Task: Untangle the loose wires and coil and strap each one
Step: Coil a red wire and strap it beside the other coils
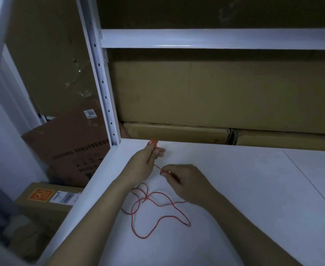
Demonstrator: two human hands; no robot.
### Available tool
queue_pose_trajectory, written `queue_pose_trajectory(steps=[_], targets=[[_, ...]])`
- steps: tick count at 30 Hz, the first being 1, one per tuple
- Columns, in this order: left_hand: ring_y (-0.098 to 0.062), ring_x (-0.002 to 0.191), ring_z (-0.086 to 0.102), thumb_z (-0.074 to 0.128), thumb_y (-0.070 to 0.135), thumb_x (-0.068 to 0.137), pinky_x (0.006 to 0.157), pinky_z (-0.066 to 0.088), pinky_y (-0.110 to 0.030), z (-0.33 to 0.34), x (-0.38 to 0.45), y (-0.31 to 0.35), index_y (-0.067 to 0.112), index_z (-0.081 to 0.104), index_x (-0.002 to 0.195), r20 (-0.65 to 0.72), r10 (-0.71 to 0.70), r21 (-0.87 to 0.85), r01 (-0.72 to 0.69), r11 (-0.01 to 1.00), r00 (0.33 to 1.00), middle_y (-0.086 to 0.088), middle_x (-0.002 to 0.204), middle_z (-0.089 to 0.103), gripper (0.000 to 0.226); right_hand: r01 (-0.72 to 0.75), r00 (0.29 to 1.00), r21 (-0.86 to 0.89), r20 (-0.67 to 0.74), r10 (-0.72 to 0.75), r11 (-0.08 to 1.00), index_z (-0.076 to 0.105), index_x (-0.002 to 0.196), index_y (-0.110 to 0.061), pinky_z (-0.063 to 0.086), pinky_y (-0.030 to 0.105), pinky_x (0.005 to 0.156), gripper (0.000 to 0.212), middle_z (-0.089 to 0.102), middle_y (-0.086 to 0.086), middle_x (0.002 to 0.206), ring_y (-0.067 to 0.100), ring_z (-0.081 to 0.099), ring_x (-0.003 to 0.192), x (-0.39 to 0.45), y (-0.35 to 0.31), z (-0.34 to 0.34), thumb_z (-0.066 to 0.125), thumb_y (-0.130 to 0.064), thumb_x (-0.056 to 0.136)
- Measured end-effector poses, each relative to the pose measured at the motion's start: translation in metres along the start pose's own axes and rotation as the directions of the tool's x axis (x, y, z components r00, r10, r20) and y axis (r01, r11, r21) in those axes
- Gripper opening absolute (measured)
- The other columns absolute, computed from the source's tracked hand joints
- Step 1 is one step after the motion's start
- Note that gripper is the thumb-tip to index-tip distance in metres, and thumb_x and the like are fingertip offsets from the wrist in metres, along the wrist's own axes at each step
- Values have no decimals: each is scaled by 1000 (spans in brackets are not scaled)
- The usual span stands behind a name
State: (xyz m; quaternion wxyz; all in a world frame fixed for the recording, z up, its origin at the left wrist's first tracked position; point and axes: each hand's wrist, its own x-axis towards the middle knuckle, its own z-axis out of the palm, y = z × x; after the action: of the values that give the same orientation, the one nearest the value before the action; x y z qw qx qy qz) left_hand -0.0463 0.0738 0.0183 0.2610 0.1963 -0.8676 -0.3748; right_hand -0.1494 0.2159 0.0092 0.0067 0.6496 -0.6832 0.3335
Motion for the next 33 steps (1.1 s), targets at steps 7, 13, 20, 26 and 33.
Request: queue_pose_trajectory(steps=[7, 13, 20, 26, 33], targets=[[-9, 49, 48, 28, 9, 104, 55, 39, -15, -9, -19, 15, 6, 63, 85, 303, -29, -373, 146, 916, 953, 1, 56, 60, 40, -216, 971, 295, -32, 236, 931, 75, 85, -28, 48, 29, 67, 16, 70, -6, 78, 8, 58, 64, 31, 29, -27, 63, -19, 90], [-10, 66, 62, 42, 17, 94, 64, 49, -17, -4, -9, 30, 9, 73, 87, 106, -53, -879, 119, 463, 993, -1, 70, 66, 33, -338, 939, 521, 127, 321, 783, 66, 79, -36, 41, 24, 53, 29, 61, -5, 60, 13, 49, 50, 30, 14, 2, 49, -24, 99], [-6, 110, 62, 28, 14, 105, 100, 47, -26, 12, 18, 1, 12, 51, 121, -158, -30, -427, -41, 903, 987, 7, 118, 62, 28, -378, 919, 459, 295, 263, 804, 61, 106, -20, 38, 15, 52, 18, 54, -7, 58, 5, 46, 52, 9, 5, 23, 43, -21, 101], [-10, 71, 61, 31, 28, 105, 80, 51, -37, 10, 6, -14, 19, 61, 97, 162, -59, 109, 42, 993, 985, 9, 74, 69, 32, -140, 988, 24, 62, 138, 990, 70, 106, -13, 39, 19, 68, 21, 69, 2, 90, 11, 58, 78, 25, 28, -17, 52, -20, 98], [-10, 55, 52, 39, 17, 97, 56, 42, -16, 2, -7, 32, 10, 70, 77, 254, -13, -710, 196, 676, 967, -1, 60, 60, 37, -227, 971, 128, 112, 213, 965, 65, 96, -37, 50, 31, 67, 25, 60, -5, 79, 15, 56, 67, 34, 47, -32, 42, -27, 101]])
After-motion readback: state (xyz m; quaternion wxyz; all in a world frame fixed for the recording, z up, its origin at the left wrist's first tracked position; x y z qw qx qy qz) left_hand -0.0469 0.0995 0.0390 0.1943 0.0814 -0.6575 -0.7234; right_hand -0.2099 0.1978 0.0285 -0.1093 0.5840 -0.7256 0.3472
